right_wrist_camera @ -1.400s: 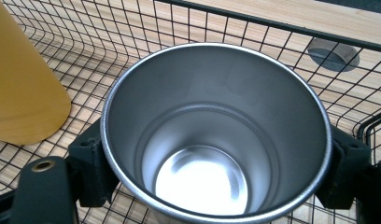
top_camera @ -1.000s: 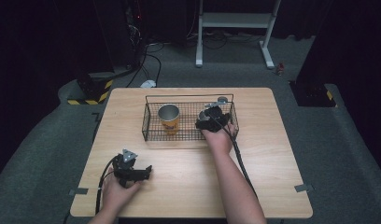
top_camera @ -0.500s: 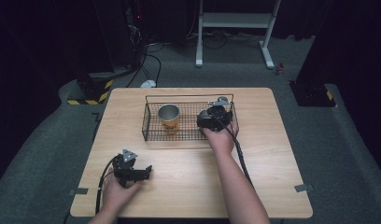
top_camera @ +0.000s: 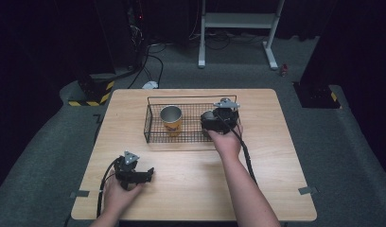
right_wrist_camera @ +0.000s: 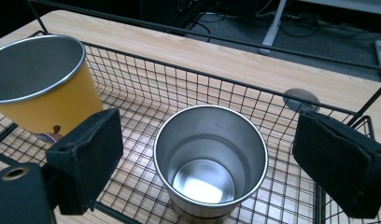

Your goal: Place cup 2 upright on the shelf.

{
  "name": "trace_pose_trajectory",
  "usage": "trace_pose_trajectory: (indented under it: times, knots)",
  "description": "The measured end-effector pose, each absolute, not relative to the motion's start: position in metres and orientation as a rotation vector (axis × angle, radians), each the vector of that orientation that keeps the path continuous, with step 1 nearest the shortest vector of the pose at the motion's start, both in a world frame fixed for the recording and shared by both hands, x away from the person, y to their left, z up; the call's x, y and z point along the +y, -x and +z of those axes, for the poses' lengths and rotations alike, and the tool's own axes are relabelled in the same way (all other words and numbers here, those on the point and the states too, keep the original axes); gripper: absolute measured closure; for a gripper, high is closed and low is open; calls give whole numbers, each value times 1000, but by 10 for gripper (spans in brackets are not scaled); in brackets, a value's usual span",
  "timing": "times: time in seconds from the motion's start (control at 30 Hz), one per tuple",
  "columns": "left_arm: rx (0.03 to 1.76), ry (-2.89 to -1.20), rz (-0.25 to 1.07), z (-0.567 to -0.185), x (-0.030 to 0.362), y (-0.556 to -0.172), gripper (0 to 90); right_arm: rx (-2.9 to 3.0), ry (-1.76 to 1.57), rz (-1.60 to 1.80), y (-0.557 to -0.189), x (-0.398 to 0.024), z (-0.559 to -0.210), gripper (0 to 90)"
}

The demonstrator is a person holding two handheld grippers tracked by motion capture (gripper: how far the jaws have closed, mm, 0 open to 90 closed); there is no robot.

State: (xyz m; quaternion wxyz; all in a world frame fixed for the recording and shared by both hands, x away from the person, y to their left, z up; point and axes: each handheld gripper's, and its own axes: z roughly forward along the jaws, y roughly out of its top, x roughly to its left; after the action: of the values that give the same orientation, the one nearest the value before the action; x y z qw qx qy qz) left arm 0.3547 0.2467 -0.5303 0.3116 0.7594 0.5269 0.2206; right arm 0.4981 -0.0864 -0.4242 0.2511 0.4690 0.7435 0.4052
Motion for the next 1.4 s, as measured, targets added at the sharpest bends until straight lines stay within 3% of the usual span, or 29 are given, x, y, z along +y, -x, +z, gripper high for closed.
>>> trace_pose_trajectory:
  times: [0.43,0.83,1.4]
  knots:
    - [1391,-2004,582,-530,247,-355,2,2014,-1241,1156,-473,-92,-422,90]
    - [1390,-2004,583,-530,247,-355,2,2008,-1233,1128,-441,-123,-437,92]
    - [1390,-2006,582,-530,247,-355,2,2046,-1364,962,-379,-204,-503,91]
